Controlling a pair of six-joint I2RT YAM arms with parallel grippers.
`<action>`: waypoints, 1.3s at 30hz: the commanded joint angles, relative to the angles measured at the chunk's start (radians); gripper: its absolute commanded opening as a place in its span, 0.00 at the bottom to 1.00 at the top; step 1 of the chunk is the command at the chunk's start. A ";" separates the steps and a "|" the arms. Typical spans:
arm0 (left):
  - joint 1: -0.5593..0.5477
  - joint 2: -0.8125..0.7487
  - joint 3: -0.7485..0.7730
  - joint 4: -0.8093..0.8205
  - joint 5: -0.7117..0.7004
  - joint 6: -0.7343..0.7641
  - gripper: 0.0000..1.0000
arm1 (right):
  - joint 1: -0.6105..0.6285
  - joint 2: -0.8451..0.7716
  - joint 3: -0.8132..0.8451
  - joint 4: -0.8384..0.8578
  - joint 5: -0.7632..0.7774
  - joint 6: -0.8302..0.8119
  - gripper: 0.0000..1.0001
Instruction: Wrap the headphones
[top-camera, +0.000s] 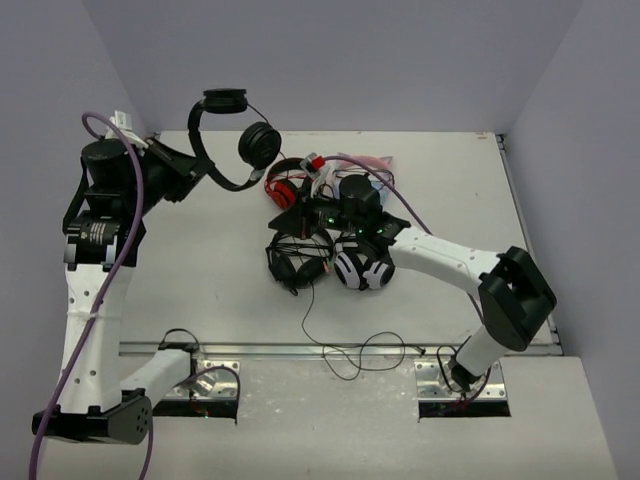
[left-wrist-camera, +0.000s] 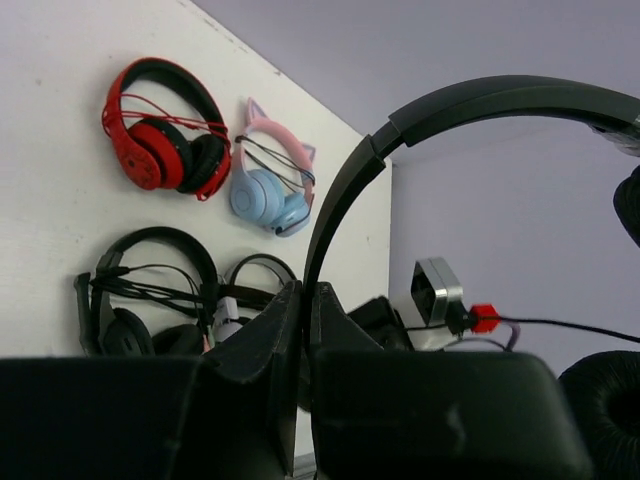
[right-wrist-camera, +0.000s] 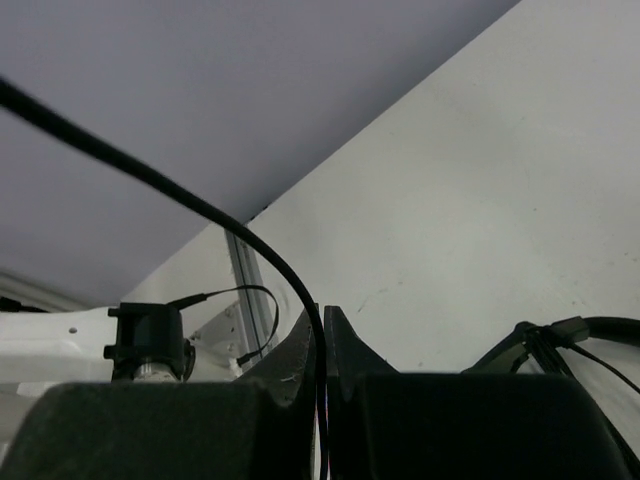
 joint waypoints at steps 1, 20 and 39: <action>-0.002 -0.017 0.010 0.089 -0.139 -0.093 0.00 | 0.086 -0.020 0.064 -0.089 0.082 -0.099 0.01; -0.002 0.066 -0.109 0.024 -0.881 -0.009 0.00 | 0.210 -0.041 0.226 -0.410 0.193 -0.307 0.01; -0.235 0.273 -0.187 0.098 -0.822 0.431 0.00 | 0.215 0.100 0.661 -0.861 0.201 -0.773 0.01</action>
